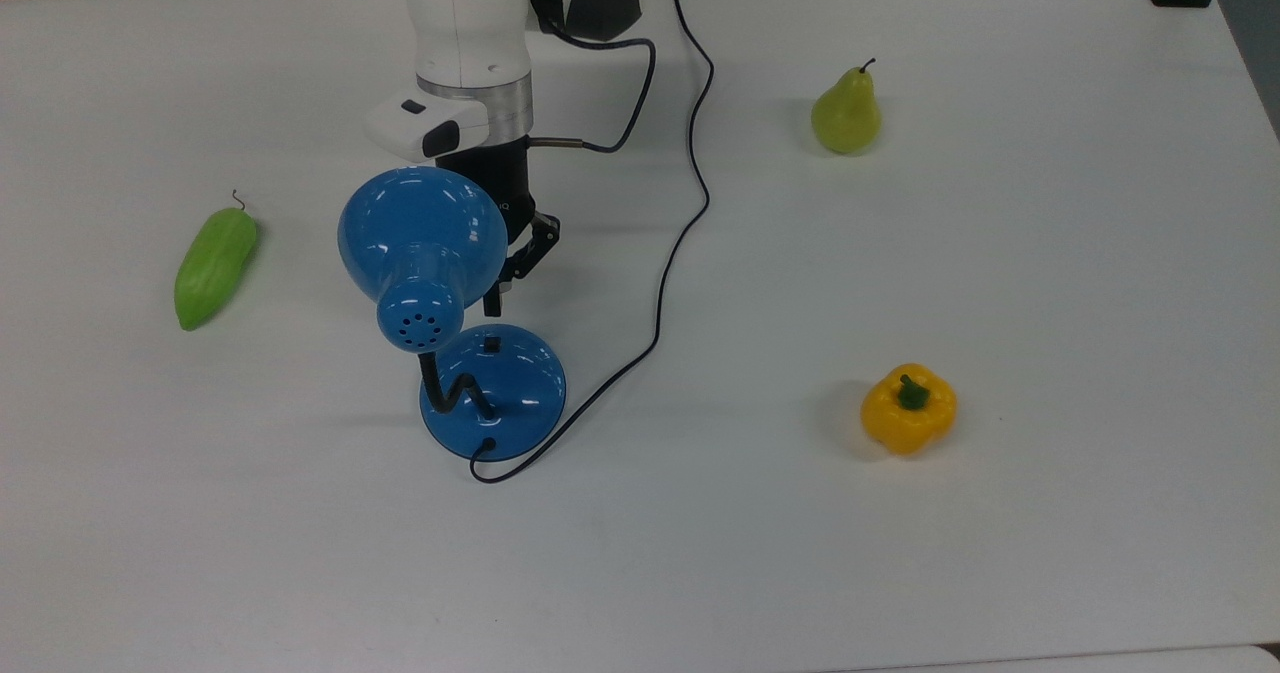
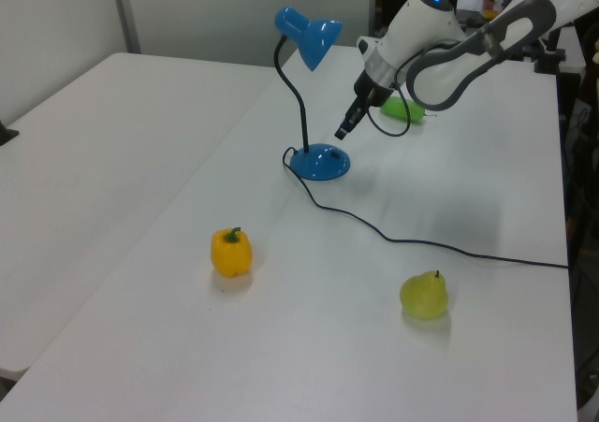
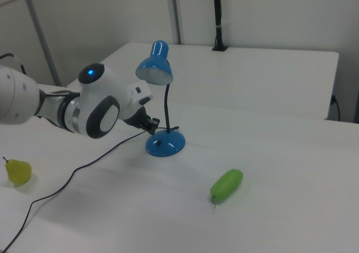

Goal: Turn on desk lamp
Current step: 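Move the gripper down toward the switch on the blue lamp base, then press down on the lamp base switch with the gripper fingers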

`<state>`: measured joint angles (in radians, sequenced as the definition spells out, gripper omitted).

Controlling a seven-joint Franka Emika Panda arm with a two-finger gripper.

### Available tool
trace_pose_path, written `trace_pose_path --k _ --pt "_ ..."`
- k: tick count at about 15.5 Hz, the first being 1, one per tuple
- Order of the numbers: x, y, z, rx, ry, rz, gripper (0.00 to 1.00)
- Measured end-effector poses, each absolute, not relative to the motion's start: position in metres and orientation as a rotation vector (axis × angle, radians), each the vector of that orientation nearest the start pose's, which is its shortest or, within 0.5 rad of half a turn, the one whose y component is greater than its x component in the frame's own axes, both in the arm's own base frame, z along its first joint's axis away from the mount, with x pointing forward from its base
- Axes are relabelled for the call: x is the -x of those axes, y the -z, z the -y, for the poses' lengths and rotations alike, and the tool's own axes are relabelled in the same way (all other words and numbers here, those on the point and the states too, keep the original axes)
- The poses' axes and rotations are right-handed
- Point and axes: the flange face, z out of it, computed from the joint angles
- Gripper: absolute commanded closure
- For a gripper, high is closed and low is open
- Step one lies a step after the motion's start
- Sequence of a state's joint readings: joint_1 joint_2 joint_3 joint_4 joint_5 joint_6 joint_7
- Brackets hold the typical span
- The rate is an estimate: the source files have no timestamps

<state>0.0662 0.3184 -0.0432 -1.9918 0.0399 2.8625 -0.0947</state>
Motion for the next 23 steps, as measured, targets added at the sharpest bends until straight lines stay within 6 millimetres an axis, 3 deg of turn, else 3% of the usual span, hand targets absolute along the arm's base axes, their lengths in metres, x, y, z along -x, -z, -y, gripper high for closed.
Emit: trace_pose_path --k 7,23 --pt "-0.638 -0.338 -0.006 3.023 0.918 0.112 1.00" --pt "-0.651 -0.324 -0.006 3.009 0.981 0.113 1.00"
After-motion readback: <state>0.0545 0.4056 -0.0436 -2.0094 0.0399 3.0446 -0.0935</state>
